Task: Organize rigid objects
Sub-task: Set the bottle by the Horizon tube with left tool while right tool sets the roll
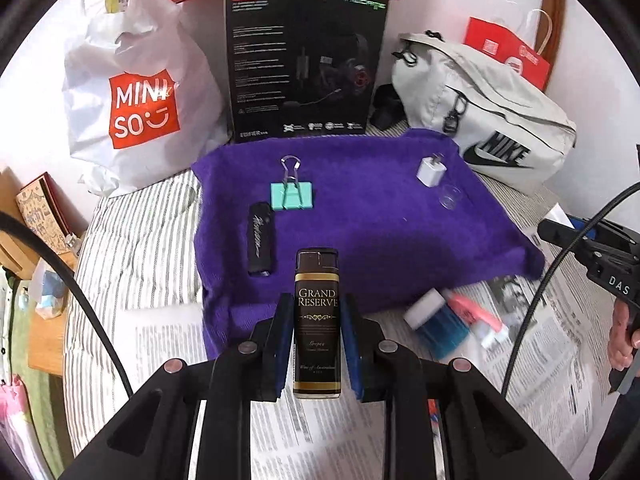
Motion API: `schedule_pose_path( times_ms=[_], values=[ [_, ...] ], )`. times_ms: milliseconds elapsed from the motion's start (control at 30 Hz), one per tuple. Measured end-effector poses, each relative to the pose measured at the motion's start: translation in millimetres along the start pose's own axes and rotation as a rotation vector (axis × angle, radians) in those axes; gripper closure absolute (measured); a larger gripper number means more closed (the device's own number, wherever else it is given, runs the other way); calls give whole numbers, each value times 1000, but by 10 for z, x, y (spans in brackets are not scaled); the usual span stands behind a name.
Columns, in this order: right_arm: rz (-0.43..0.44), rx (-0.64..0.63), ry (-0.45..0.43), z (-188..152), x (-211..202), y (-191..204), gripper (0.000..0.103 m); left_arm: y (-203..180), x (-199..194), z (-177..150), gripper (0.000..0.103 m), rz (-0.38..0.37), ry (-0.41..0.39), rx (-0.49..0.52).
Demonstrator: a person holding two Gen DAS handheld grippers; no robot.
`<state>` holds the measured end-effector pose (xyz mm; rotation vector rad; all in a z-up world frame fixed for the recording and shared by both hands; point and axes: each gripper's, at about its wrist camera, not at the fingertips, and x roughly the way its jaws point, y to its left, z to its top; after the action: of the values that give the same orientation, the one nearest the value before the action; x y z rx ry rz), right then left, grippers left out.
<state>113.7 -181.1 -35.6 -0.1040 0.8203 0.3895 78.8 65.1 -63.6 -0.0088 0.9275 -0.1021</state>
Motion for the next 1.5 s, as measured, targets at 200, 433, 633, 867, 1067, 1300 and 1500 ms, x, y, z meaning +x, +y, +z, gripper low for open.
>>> schedule_pose_path(
  times_ms=[200, 433, 633, 867, 1067, 1300, 1500],
  values=[
    [-18, -4, 27, 147, 246, -81, 75, 67, 192, 188, 80, -9, 11, -11],
    [-23, -12, 83, 239, 661, -133, 75, 116, 451, 309, 80, -25, 31, -27],
    [-11, -23, 127, 241, 899, -95, 75, 124, 602, 340, 80, -35, 51, -25],
    [-9, -35, 171, 239, 1145, -67, 75, 171, 719, 382, 80, -30, 71, -27],
    [-3, -34, 165, 229, 1249, -69, 75, 206, 799, 373, 80, -23, 87, -29],
    [9, -51, 165, 211, 1246, -77, 74, 166, 828, 385, 80, -26, 90, -21],
    [32, -58, 170, 205, 1215, -76, 68, 193, 855, 396, 80, -24, 95, -38]
  ],
)
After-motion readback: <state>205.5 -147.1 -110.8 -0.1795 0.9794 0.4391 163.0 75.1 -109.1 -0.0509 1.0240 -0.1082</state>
